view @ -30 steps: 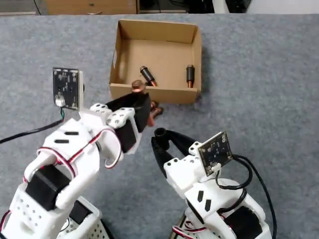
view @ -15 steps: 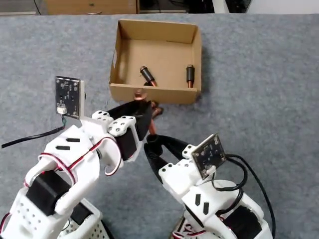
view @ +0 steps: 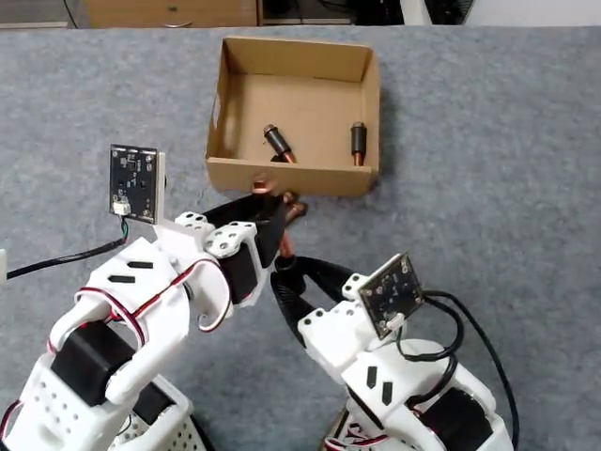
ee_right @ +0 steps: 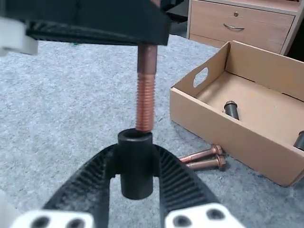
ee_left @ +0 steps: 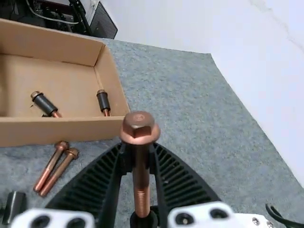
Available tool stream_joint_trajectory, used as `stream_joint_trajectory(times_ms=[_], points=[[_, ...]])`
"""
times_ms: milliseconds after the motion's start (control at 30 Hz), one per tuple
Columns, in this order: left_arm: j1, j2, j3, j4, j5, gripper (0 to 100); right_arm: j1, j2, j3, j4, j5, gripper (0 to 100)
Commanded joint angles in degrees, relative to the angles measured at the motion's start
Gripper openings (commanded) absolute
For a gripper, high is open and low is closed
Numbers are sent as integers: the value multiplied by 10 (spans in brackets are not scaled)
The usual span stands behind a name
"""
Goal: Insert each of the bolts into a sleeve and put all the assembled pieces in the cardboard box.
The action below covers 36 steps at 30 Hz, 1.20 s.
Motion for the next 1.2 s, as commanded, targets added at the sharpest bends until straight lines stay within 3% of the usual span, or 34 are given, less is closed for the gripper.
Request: stream_joint_trajectory(times_ms=[0, 633, 900, 1167], points=[[4, -6, -27, 25, 22, 19, 26, -6, -5, -10, -5, 2], [1, 0, -72, 29, 21, 19, 26, -6, -3, -8, -4, 2], [5, 1, -74, 91, 20, 19, 26, -6, -3, -8, -4, 2], [32, 1, -54, 94, 20, 19, 25, -6, -6, -5, -5, 2]])
